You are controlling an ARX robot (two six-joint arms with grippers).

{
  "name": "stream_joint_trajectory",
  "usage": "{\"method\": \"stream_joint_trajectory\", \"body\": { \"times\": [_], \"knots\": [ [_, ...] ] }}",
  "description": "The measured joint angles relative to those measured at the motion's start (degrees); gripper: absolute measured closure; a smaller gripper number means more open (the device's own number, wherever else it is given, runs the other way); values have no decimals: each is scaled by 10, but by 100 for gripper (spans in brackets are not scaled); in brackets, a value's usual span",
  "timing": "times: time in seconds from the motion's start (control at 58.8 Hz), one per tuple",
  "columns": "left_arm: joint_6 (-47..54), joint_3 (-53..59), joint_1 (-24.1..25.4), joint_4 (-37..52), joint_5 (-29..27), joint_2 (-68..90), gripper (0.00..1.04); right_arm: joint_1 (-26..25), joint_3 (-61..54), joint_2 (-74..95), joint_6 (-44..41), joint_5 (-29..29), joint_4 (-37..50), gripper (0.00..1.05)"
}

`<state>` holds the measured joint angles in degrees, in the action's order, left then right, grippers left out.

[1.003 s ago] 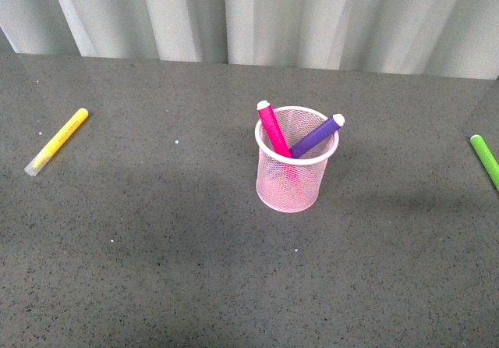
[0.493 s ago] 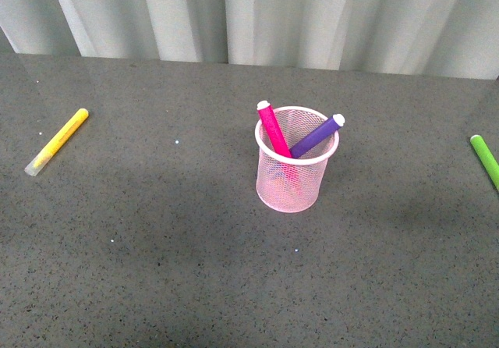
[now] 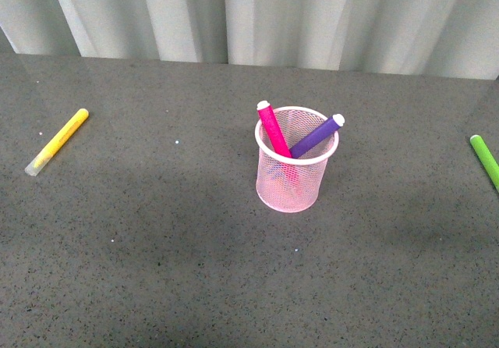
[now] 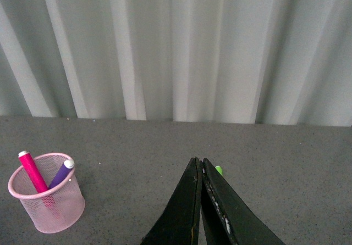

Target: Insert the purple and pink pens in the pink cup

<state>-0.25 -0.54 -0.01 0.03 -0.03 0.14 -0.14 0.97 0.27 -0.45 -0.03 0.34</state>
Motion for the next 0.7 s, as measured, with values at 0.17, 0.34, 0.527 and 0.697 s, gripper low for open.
{"method": "stream_joint_trajectory", "body": {
  "times": [0.17,0.34,0.527,0.697],
  "knots": [
    [0,0,0,0,0,-1,7,0,0,0,3,0,-2,101],
    [0,0,0,0,0,-1,7,0,0,0,3,0,-2,76],
    [0,0,0,0,0,-1,7,0,0,0,3,0,-2,45],
    [0,0,0,0,0,-1,7,0,0,0,3,0,-2,14]
  ]
}}
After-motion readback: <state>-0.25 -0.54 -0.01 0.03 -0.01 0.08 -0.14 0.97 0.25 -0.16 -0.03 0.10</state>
